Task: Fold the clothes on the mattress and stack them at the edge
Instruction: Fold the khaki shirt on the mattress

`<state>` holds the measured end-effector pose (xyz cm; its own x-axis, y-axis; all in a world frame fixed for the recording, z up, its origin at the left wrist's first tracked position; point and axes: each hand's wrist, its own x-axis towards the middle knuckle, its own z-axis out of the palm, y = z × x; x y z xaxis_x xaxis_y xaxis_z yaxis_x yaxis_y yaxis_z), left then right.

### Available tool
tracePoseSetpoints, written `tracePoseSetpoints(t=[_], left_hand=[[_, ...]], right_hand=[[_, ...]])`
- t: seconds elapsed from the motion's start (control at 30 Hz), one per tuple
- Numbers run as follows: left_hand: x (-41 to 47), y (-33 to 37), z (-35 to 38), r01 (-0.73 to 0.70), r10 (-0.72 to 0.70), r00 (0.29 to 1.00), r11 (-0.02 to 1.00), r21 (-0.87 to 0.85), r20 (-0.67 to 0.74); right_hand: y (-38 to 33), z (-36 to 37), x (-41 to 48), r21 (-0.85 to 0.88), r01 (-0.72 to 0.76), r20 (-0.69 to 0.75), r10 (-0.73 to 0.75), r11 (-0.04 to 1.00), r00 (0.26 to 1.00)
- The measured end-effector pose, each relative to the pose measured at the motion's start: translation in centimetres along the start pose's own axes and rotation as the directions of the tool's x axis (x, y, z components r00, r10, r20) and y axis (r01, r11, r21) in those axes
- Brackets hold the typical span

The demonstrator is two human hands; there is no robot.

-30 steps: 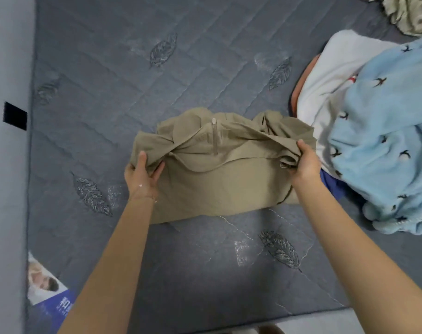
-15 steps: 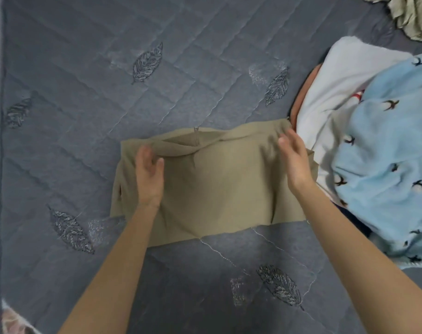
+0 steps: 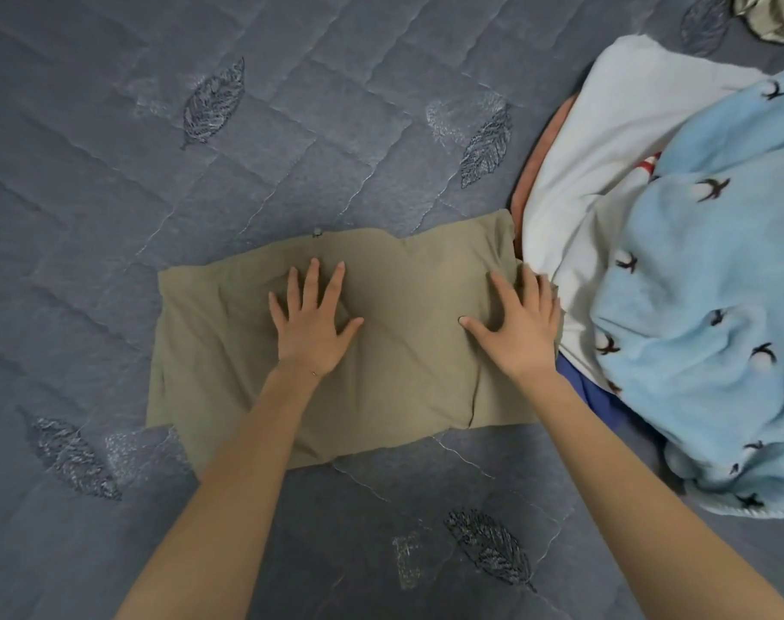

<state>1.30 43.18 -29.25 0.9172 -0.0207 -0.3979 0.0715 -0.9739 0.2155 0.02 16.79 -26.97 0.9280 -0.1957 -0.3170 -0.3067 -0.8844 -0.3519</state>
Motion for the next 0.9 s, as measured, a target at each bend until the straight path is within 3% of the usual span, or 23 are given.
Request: tracePoseSetpoints(t=[0.07,0.13,0.2,0.33,0.5,0.57,0.7,0.77,0.9], left_hand=[[-1.5,2.0,0.6,-0.045,0.041,0.987,0.999,-0.025,-0.154],[-3.4,4.4,2.0,-0.219,0.223,0.949,0.975,0.043,-0.225],[-4.5,6.2,3.7,-0.337,0.354,0.924,0.932,0.131,-0.145],[-3.7,7.0,6.4,-0.287,0.278,0.957,0.948,0.134,0.085],[-3.4,7.1,6.0,-0.294,0.28,0.952,0.947,0.128,0.121],[-4.0,7.0,5.4,-0.304,0.3,0.952,0.95,0.069,0.064],[-5.8,6.5,4.1,-0.23,0.224,0.972,0.968,-0.104,-0.07],[-6.6,6.1,3.5,-0.197,0.174,0.978,0.955,-0.223,-0.118],[-7.9,4.9,1.9,-0.146,0.098,0.989,0.789,-0.597,-0.112]], right_hand=[[0.4,-0.2,-1.1,0.091,-0.043,-0.14,0.056,0.995,0.989],[0.9,-0.2,-2.3,0.225,-0.148,-0.204,0.194,0.963,0.96],[1.7,0.2,-3.3,0.323,-0.26,-0.173,0.327,0.91,0.929],[2.7,1.4,-4.1,0.471,-0.373,-0.015,0.43,0.799,0.903],[2.5,2.4,-3.9,0.258,-0.416,0.053,0.418,0.872,0.907],[2.3,2.5,-3.7,0.289,-0.403,0.089,0.395,0.868,0.914],[1.5,1.9,-3.5,0.602,-0.351,0.162,0.321,0.717,0.933],[0.3,1.5,-3.8,0.661,-0.286,0.144,0.256,0.694,0.956],[-4.4,0.8,-4.9,0.69,-0.126,0.056,0.12,0.713,0.991]])
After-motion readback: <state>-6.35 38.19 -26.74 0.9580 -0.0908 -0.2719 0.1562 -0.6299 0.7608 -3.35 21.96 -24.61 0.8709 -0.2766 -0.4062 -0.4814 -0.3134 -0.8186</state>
